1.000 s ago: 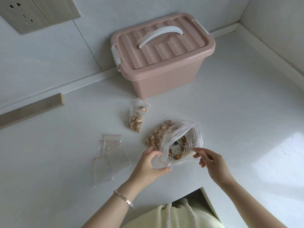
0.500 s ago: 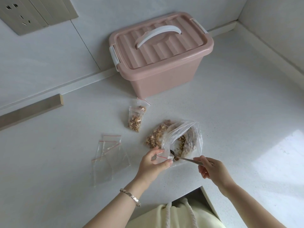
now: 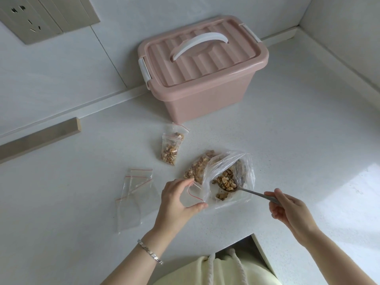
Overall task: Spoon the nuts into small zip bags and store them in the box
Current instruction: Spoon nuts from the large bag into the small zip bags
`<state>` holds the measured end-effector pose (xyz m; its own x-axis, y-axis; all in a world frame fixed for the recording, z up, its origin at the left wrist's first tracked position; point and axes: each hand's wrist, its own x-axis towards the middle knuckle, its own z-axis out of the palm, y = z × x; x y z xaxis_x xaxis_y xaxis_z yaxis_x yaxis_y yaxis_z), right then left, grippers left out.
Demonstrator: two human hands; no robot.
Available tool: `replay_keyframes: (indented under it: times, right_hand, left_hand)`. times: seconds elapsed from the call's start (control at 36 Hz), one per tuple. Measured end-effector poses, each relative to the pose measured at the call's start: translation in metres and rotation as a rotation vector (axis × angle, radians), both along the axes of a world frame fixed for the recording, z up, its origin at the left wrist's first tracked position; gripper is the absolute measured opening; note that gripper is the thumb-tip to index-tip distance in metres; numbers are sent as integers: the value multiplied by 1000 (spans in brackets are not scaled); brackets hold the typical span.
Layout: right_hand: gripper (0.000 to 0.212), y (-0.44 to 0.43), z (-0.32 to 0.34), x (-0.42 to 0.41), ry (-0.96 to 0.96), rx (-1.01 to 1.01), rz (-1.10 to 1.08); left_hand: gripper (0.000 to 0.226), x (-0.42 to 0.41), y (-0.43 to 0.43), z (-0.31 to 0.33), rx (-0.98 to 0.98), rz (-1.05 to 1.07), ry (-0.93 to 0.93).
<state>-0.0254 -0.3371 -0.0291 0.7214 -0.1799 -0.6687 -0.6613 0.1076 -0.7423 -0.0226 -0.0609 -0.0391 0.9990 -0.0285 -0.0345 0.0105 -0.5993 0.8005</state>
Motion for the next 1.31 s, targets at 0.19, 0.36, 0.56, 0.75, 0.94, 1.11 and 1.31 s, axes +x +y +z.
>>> replay_keyframes:
  times: [0.19,0.36,0.56,0.75,0.94,1.11,1.31]
  right_hand:
    - [42,-7,23,9,-106,-77,-2]
    - [43,0,41,15,-153,-103,63]
    - [43,22,58,26,-215,-185,199]
    - [44,55,74,25,-343,-478,471]
    - [62,72,82,11,-698,-817,739]
    - [73,31,77,14,-715,-722,510]
    - [49,24,36,16,-668,-729,624]
  left_hand:
    - [71,2,-8,-3,54,-77,49]
    - [70,3,-14,-2,76,-127,80]
    - [69,5,-16,-1,131,-173,51]
    - [66,2,-20,-2,130,-173,74]
    - [63,-2,-23,-5,48,-97,163]
    - [56,-6,-22,-5,-31,-20,232]
    - [55,-13,-21,-11,-66,-75,277]
